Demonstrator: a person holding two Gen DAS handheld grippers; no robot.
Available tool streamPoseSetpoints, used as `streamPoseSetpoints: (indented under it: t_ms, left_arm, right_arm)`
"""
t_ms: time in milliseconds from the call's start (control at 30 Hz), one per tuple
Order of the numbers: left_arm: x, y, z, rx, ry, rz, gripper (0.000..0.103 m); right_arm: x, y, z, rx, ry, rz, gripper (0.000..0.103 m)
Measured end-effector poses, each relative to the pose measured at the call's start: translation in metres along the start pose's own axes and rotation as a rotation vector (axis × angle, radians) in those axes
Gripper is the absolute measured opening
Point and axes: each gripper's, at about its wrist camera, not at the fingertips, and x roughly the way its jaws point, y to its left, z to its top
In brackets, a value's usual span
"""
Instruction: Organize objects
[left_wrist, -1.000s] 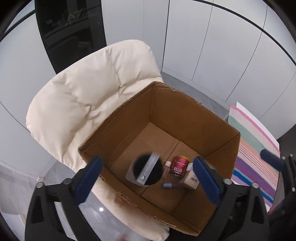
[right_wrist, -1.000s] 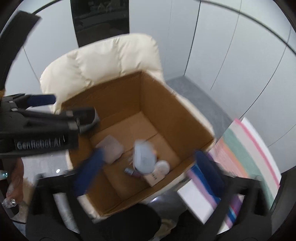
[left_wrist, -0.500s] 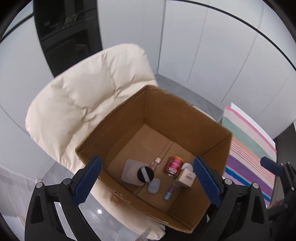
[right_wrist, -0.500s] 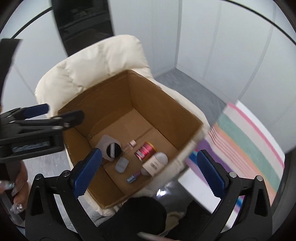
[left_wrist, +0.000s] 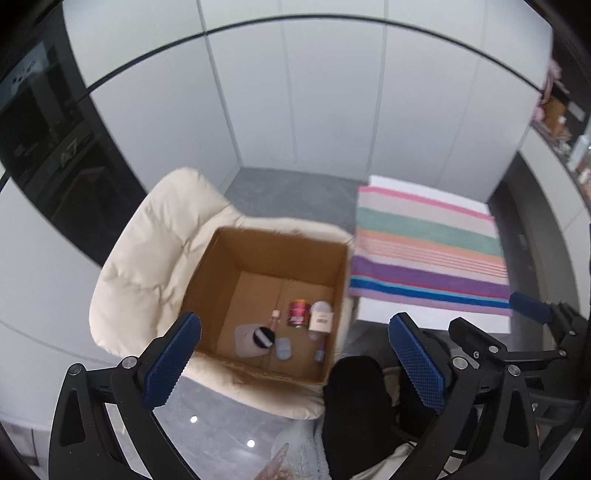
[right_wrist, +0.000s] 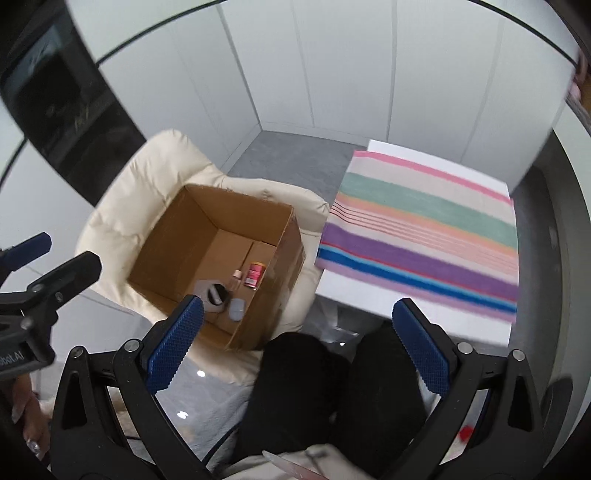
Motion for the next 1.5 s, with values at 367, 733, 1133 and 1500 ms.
streamPoseSetpoints:
  t_ms: [367,733,1133,1500]
  left_arm:
    - [-0.002,-0.009,-0.018,0.042,0.066,-0.019,0.103]
    - [-0.007,-0.025,-0.025,0.084,0.048,-0.007,0.103]
    - [-0.007,-0.027,-0.027,0.092,0.043,0.003,0.103]
    - [-0.007,-0.029,-0.029,0.102,0.048,0.011,0.103]
  right_arm:
    - [-0.055,-0.015,-0.026,0.143,-0.068,-0.142,0.103]
    - [-0.054,-0.013,-0.038,0.149,-0.065,-0.147,0.103]
    - [-0.049,-0.008,-0.042,0.137,-0.064,-0.152,0.103]
    - [-0.049,-0.009,-0.044,0.139,-0.053,-0.138,0.103]
